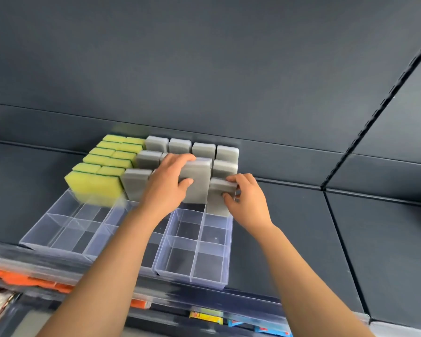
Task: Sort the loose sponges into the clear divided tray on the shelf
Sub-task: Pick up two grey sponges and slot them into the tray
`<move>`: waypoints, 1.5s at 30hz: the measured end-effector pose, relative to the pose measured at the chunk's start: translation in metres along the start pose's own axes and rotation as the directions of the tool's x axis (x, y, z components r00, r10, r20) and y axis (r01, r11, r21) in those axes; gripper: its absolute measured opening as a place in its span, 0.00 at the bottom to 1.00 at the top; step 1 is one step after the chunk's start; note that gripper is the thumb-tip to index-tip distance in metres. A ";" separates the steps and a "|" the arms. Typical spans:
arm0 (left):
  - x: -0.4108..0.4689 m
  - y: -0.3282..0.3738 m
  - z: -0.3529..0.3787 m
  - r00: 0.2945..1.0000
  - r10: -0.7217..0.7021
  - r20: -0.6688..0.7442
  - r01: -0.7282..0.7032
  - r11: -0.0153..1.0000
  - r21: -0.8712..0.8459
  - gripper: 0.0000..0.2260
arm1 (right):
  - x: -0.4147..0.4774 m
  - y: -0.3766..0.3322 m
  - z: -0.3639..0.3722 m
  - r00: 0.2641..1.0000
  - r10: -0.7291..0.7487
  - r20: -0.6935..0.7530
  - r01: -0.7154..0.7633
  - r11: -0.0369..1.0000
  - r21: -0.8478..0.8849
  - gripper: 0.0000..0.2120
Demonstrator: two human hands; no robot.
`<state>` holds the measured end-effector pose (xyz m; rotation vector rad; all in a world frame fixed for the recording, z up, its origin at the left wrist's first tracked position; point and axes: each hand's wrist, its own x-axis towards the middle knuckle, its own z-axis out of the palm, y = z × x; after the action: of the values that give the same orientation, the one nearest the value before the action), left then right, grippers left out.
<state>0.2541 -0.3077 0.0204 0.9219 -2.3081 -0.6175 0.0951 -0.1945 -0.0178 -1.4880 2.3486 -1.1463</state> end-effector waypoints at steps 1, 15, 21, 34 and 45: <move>0.001 0.000 -0.001 1.000 0.012 0.011 -0.013 1.000 0.020 0.20 | -0.001 -0.001 0.000 1.000 0.006 -0.007 -0.006 1.000 -0.007 0.16; 0.000 -0.001 0.008 0.994 0.106 0.000 -0.103 0.969 0.223 0.18 | -0.009 -0.013 0.000 0.991 -0.096 -0.095 0.077 0.979 -0.188 0.15; 0.005 -0.006 0.007 0.983 0.182 0.019 -0.175 0.909 0.377 0.17 | -0.009 -0.013 0.000 0.991 -0.101 -0.092 0.081 0.977 -0.198 0.14; 0.009 -0.025 0.017 0.977 0.183 0.105 -0.208 0.919 0.336 0.17 | -0.009 -0.012 0.004 0.986 -0.110 -0.122 0.086 0.977 -0.193 0.14; 0.008 -0.044 -0.006 0.983 0.145 0.112 -0.177 0.904 0.389 0.30 | -0.011 -0.012 0.005 0.988 -0.080 -0.131 0.055 0.981 -0.184 0.16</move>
<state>0.2737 -0.3434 0.0011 0.8804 -2.6057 -0.1125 0.1118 -0.1914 -0.0164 -1.6053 2.5741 -1.1119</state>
